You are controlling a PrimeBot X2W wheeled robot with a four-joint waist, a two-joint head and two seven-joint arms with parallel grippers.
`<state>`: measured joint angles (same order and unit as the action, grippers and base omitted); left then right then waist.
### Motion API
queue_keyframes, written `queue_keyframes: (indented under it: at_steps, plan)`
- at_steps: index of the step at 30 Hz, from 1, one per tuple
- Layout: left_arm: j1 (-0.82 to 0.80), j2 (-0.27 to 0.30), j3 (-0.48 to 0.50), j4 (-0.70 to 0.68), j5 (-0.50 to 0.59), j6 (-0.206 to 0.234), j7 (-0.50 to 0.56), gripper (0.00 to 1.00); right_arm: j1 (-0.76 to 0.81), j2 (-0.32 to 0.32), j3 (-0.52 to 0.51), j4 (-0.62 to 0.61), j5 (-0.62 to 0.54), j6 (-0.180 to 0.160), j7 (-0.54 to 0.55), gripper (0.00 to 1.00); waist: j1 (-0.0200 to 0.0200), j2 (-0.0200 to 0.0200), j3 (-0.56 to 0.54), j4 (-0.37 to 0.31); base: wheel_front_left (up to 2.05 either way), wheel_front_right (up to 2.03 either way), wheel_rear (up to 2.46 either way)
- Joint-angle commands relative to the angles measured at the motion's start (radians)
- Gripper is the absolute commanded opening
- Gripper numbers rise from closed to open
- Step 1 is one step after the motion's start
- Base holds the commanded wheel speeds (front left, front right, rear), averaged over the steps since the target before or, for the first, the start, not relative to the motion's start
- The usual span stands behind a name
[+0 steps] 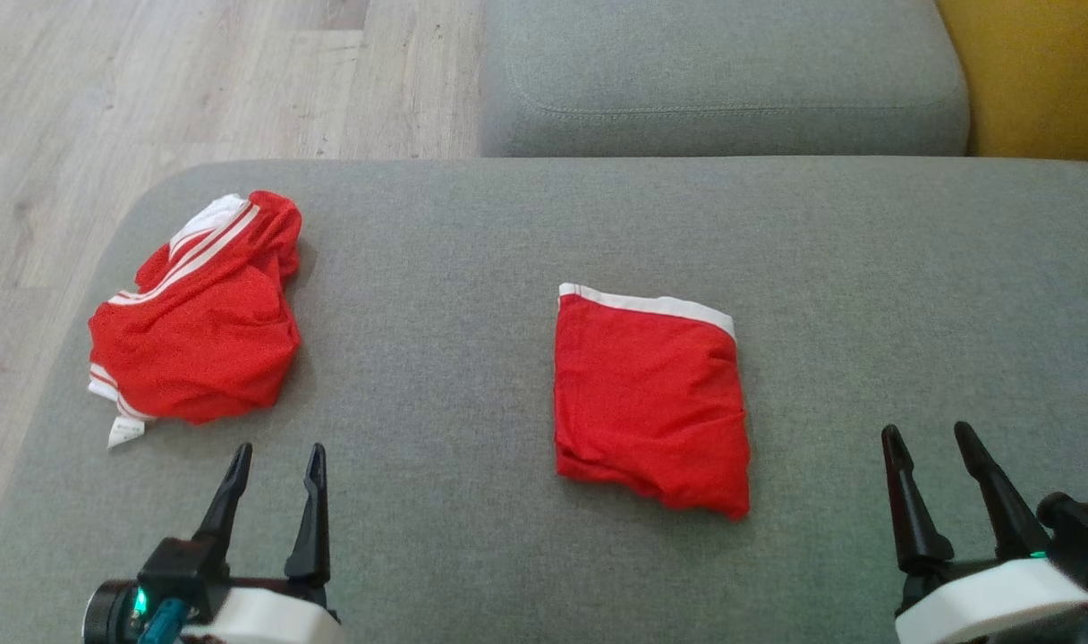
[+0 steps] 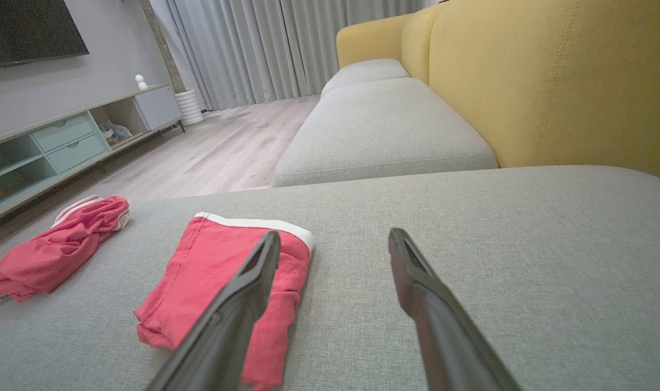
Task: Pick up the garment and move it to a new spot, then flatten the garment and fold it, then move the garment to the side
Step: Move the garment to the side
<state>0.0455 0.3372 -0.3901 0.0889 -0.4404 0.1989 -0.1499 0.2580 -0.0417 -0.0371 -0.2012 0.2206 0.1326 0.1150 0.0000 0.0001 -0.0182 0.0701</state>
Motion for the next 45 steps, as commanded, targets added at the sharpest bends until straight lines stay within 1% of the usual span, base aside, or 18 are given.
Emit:
queue_keyframes:
  at_steps: [1, 9, 13, 17, 21, 28, 31, 32, 33, 35, 38, 40, 44, 45]
  plan:
    - [-0.05, 0.025, 0.032, -0.035, 0.0, 0.006, -0.004, 1.0, -0.037, -0.009, 0.021, -0.035, 0.008, -0.002, 0.001, 1.0, 0.0, -0.0001, 0.001, 0.0, 0.0, 0.0, 0.0]
    - [-0.08, 0.021, 0.021, -0.04, 0.003, -0.005, -0.02, 1.0, -0.057, -0.009, 0.024, -0.007, 0.01, -0.002, 0.036, 1.0, 0.0, -0.0001, 0.028, 0.017, 0.0, 0.0, 0.0]
    - [-0.127, 0.009, 0.013, -0.035, 0.009, -0.019, -0.038, 1.0, -0.104, -0.009, 0.042, 0.057, 0.021, -0.002, 0.068, 1.0, 0.0, -0.0001, 0.067, 0.043, 0.0, 0.0, 0.0]
    - [-0.181, -0.017, -0.002, -0.021, 0.012, -0.04, -0.06, 1.0, -0.179, -0.009, 0.081, 0.165, 0.033, -0.002, 0.082, 1.0, 0.0, -0.0001, 0.111, 0.08, 0.0, 0.0, 0.0]
    - [-0.221, -0.044, -0.011, 0.002, 0.019, -0.054, -0.084, 1.0, -0.272, -0.009, 0.116, 0.311, 0.057, -0.002, 0.08, 1.0, 0.0, -0.0001, 0.143, 0.116, 0.0, 0.0, 0.0]
    - [-0.273, -0.08, -0.015, 0.029, 0.038, -0.088, -0.107, 1.0, -0.396, -0.009, 0.106, 0.556, 0.084, -0.002, 0.101, 1.0, 0.0, -0.0001, 0.177, 0.179, 0.0, 0.0, 0.0]
    - [-0.278, -0.092, -0.006, 0.038, 0.043, -0.098, -0.11, 1.0, -0.418, -0.009, 0.117, 0.616, 0.11, -0.002, 0.124, 1.0, 0.0, -0.0001, 0.183, 0.195, 0.0, 0.0, 0.0]
    - [-0.277, -0.095, -0.002, 0.04, 0.044, -0.101, -0.111, 1.0, -0.425, -0.009, 0.124, 0.622, 0.114, -0.002, 0.12, 0.47, 0.0, -0.0001, 0.185, 0.197, 0.0, 0.0, 0.0]
    - [-0.277, -0.098, 0.003, 0.04, 0.046, -0.104, -0.111, 1.0, -0.43, -0.009, 0.127, 0.626, 0.114, -0.002, 0.115, 0.0, 0.0, -0.0001, 0.186, 0.198, 0.0, 0.0, 0.0]
    - [-0.273, -0.106, 0.015, 0.036, 0.051, -0.108, -0.111, 1.0, -0.439, -0.009, 0.123, 0.621, 0.093, -0.002, 0.095, 0.0, 0.0, -0.0001, 0.189, 0.195, 0.0, 0.0, 0.0]
    - [-0.263, -0.115, 0.033, 0.029, 0.059, -0.115, -0.112, 1.0, -0.443, -0.014, 0.118, 0.594, 0.059, -0.002, 0.073, 0.0, 0.0, -0.0001, 0.194, 0.171, 0.0, 0.0, 0.0]
    - [-0.255, -0.119, 0.046, 0.023, 0.063, -0.122, -0.112, 1.0, -0.439, -0.027, 0.12, 0.569, 0.034, -0.002, 0.065, 0.0, 0.0, -0.0001, 0.195, 0.142, 0.0, 0.0, 0.0]
    - [-0.242, -0.12, 0.072, 0.009, 0.077, -0.13, -0.112, 1.0, -0.431, -0.064, 0.132, 0.503, 0.009, -0.002, 0.079, 0.0, 0.0, -0.0001, 0.207, 0.053, 0.0, 0.0, 0.0]
    - [-0.242, -0.12, 0.072, 0.009, 0.077, -0.13, -0.112, 1.0, -0.431, -0.064, 0.132, 0.503, 0.009, -0.002, 0.079, 0.0, 0.0, -0.0001, 0.207, 0.053, 0.0, 0.0, 0.0]
